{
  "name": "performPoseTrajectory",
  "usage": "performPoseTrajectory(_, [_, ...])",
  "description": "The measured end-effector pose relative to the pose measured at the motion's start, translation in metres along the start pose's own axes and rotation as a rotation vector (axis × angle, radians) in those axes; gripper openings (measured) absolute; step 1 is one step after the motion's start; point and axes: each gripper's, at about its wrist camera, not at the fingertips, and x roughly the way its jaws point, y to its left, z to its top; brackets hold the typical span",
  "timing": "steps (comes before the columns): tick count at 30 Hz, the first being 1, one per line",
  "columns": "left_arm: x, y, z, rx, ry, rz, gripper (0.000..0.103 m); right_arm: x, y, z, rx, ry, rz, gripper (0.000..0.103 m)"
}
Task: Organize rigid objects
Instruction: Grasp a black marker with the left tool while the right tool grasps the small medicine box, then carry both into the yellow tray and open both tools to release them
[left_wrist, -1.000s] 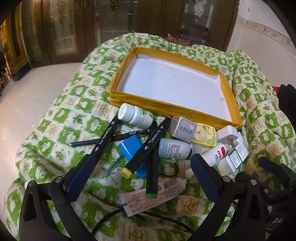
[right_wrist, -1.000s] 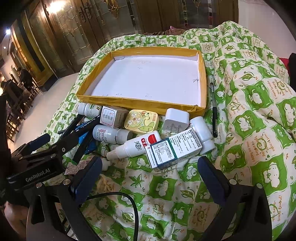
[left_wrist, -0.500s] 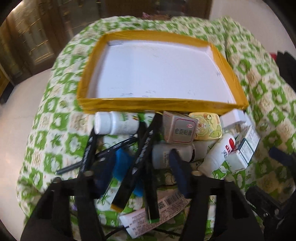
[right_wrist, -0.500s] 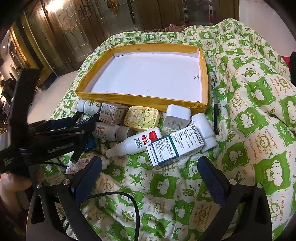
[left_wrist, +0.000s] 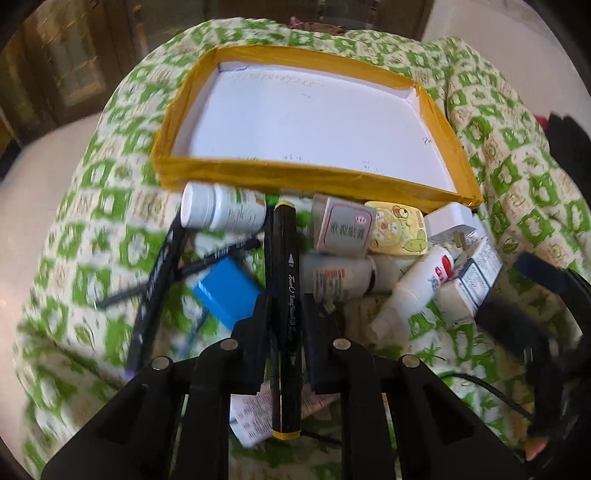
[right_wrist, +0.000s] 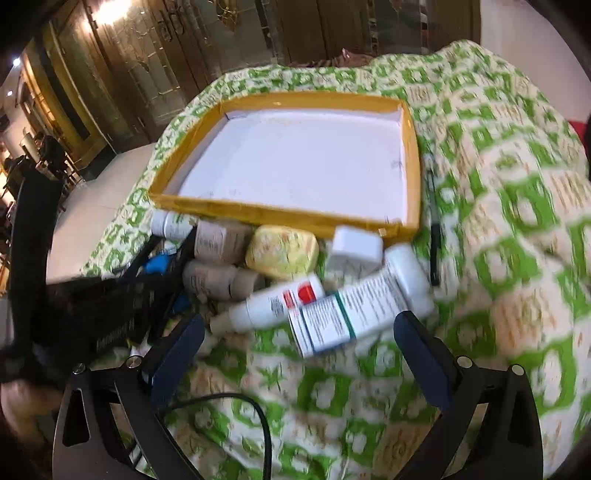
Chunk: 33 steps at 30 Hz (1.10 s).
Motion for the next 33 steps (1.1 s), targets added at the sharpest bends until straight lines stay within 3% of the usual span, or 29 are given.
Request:
performPoseTrajectory(3, [-0.004, 0.007, -0.009, -0.074, -0.002, -0.035, 0.014, 0.006, 0.006, 0.013, 0.004, 0.014, 0.04, 0.09])
performPoseTrajectory(7, [-0.008, 0.009, -0.016, -0.097, -0.018, -0.034, 0.014, 0.024, 0.017, 0.026, 0.03, 0.096, 0.114, 0.06])
performPoseTrajectory(11, [-0.009, 0.012, -0.018, -0.11, -0.021, -0.04, 0.014, 0.039, 0.029, 0.037, 0.095, 0.145, 0.202, 0.059])
performPoseTrajectory(15, [-0.009, 0.016, -0.019, -0.128, -0.023, -0.05, 0.014, 0.053, 0.045, 0.05, 0.116, 0.16, 0.218, 0.058])
performPoseTrajectory(22, [-0.008, 0.016, -0.019, -0.128, -0.025, -0.047, 0.014, 0.09, 0.052, 0.057, 0.156, 0.254, 0.187, 0.033])
performPoseTrajectory(27, [0.0, 0.017, -0.018, -0.128, 0.007, -0.028, 0.014, 0.087, 0.038, 0.055, 0.151, 0.229, 0.197, 0.03])
performPoseTrajectory(33, [-0.01, 0.015, -0.018, -0.121, -0.053, -0.027, 0.013, 0.056, 0.036, 0.056, 0.097, 0.171, 0.265, 0.03])
